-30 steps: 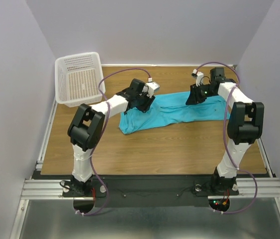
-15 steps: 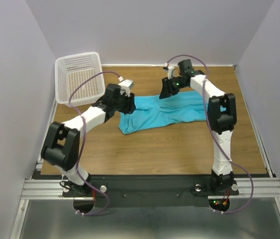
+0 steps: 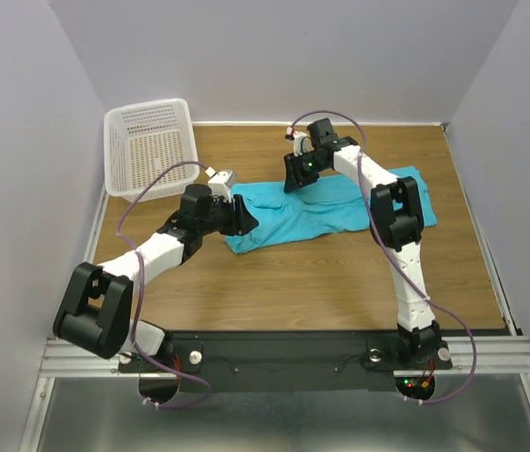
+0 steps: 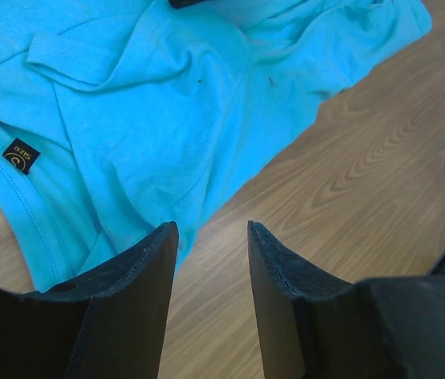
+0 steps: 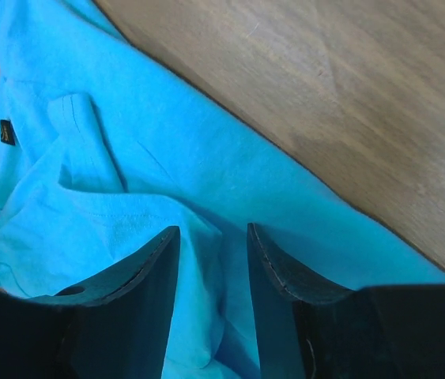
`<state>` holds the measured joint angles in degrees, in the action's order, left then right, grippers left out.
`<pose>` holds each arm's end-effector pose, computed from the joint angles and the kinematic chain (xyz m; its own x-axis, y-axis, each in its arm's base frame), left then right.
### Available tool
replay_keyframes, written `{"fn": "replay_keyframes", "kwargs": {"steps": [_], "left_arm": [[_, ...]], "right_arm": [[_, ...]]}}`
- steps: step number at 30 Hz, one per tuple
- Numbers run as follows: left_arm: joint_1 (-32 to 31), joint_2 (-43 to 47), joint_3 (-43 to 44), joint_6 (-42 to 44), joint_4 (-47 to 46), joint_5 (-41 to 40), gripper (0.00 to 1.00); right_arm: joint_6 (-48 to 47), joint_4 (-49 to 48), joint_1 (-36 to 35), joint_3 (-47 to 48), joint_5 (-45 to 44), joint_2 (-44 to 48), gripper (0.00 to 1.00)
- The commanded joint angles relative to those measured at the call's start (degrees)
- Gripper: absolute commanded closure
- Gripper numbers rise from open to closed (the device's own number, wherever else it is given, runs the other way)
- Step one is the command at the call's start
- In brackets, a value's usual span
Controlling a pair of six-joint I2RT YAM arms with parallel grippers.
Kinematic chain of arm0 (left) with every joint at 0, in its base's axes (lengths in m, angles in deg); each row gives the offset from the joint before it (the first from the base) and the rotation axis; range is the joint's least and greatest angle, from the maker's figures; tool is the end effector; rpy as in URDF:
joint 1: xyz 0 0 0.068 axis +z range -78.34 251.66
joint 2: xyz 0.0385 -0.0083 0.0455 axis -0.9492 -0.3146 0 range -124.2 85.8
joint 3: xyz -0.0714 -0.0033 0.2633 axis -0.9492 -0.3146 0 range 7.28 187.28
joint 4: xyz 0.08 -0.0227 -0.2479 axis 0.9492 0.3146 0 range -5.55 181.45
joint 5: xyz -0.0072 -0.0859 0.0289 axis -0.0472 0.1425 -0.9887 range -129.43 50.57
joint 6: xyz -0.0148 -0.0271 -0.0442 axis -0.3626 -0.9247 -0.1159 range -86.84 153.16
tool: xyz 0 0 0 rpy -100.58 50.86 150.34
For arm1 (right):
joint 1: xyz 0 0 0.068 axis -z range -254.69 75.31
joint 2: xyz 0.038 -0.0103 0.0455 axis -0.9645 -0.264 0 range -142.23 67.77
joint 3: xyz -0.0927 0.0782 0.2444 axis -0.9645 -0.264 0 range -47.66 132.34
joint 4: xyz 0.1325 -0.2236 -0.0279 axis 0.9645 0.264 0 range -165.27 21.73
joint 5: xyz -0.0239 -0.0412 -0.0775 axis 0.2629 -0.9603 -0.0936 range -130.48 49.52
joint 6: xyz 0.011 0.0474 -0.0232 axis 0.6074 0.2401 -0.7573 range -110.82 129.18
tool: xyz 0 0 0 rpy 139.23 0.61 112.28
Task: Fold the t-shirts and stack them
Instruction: Fold the tshirt
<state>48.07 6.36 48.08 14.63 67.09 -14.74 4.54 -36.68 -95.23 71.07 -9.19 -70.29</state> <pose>0.2686 -0.1334 0.2282 -0.5442 -0.0773 -0.8354 0.5774 0.6879 -0.4398 0.4832 0.2008 0.1770 -0.7456 -0.3532 -0.5650 -0.6205 0.6771 0.3956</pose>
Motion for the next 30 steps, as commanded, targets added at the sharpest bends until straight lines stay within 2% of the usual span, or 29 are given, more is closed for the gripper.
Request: {"fn": "replay_keyframes", "kwargs": {"steps": [1,6,21,22,27,30], "left_arm": [[0.0,3.6,-3.2,-2.5,-4.2,2.1,0.49],[-0.1,1.2,-5.6,-4.5,-7.3,4.7,0.5],[-0.1,-4.3,-7.2,-4.9,-10.1,4.5,0.51],[-0.1,-5.2,-7.2,-4.9,-10.3,4.5,0.52],[-0.1,-8.1,-6.9,-5.3,-10.8,3.4,0.54],[-0.1,-9.6,-6.9,-5.8,-10.8,2.9,0.56]], "right_arm": [[1.1,-0.7,0.1,3.1,-1.8,0.1,0.57],[1.6,-0.7,-0.2,3.0,-0.5,-0.3,0.68],[1.7,-0.4,-0.8,2.2,1.1,-0.7,0.7],[1.8,-0.4,-0.7,2.2,1.2,-0.6,0.71],[1.7,-0.3,-0.8,2.6,0.0,0.2,0.96],[1.6,-0.4,-0.7,3.2,-2.4,0.9,0.99]]}}
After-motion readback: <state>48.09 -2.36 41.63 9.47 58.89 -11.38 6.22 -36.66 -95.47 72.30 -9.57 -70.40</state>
